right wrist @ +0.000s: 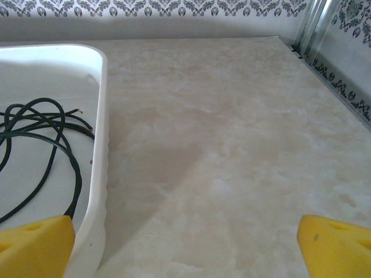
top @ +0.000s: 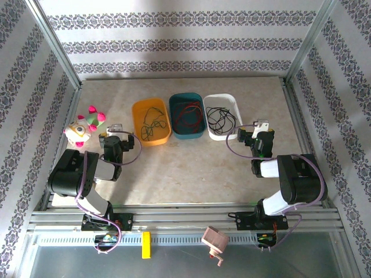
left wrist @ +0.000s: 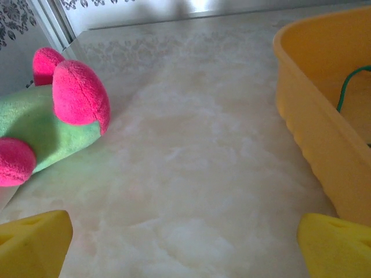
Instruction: Untangle the cables
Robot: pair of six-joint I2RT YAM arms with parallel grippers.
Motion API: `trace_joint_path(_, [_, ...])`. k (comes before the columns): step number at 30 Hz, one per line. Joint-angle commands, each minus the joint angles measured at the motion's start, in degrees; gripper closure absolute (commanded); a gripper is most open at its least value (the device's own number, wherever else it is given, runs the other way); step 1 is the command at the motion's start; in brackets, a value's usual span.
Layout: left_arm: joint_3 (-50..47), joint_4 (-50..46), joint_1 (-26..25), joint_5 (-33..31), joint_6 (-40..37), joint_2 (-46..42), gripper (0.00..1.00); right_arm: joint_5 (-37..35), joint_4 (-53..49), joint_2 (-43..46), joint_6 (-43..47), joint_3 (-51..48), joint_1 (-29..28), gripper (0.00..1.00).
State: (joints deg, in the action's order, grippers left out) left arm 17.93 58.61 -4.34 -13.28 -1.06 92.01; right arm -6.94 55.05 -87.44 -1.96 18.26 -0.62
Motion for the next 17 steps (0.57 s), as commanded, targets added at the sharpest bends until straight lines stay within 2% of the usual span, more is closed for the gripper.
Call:
trace_joint_path(1, [2.5,0.7,1.4,2.3,1.1,-0.1,0.01,1.1,0.2,-0.1,-0.6,1.1,-0.6,0.02])
trace_joint_path(3, [3.2,-2.2,1.4,2.3,1.6,-0.8,0.01,1.1,0.2,0.0,-0.7,1.1,-0.6,0.02])
trace_joint_path(5, [2.9,0.1,1.4,2.2,1.2,0.0,0.01,1.2,0.1,0.0,-0.6,1.1,-0.6,0.02])
trace_joint_path(17, [3.0,-0.9,1.5,2.4,1.4,-0.3,0.01,1.9,-0.2,0.0,-0.5,2.8,-0.3,0.02])
